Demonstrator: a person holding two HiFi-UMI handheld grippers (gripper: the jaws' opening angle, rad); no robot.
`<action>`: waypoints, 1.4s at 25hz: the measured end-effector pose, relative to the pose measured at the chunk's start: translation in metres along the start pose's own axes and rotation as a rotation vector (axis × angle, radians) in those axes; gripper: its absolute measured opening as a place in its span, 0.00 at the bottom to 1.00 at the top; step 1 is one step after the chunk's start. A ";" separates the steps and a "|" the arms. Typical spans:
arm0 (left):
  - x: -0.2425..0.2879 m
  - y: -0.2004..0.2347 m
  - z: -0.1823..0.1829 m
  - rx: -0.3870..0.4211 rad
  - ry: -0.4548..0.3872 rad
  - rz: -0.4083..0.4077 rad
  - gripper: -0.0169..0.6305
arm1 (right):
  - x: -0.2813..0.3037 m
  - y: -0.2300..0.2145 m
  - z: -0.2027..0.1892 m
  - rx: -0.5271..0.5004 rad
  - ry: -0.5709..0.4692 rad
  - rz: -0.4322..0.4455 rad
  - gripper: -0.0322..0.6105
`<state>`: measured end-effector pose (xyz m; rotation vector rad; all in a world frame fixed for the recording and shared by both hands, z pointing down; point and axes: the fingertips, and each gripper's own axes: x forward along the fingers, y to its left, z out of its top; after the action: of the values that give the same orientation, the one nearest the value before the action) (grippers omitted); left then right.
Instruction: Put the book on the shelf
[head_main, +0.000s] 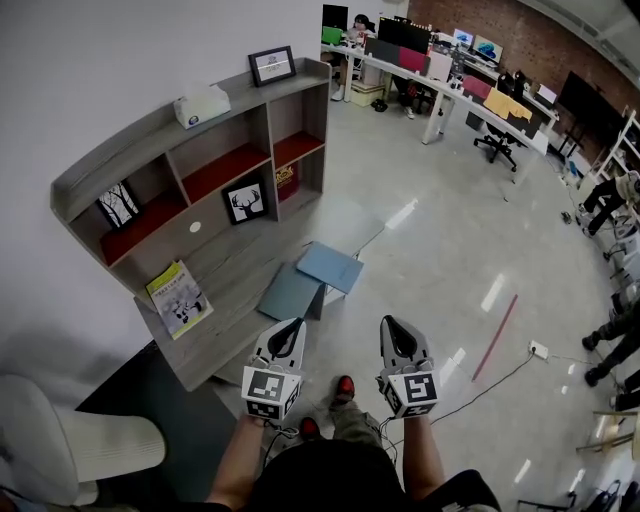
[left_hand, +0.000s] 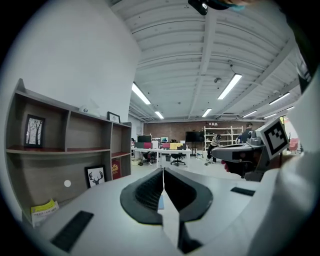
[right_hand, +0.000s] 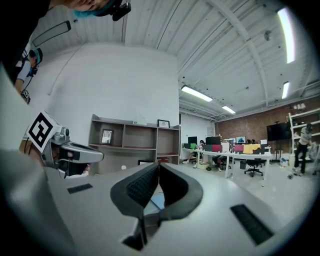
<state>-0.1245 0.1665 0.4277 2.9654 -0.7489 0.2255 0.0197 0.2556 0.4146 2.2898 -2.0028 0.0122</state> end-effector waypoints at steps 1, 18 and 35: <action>0.004 0.000 -0.003 -0.003 0.010 -0.004 0.05 | 0.004 -0.001 -0.003 0.006 0.008 0.006 0.10; 0.162 0.046 -0.002 -0.020 0.068 -0.010 0.05 | 0.144 -0.087 -0.025 0.105 0.031 0.068 0.10; 0.293 0.071 -0.048 -0.081 0.196 0.011 0.05 | 0.254 -0.158 -0.096 0.219 0.130 0.154 0.10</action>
<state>0.0906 -0.0276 0.5245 2.8110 -0.7307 0.4661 0.2160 0.0324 0.5178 2.1798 -2.1996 0.4004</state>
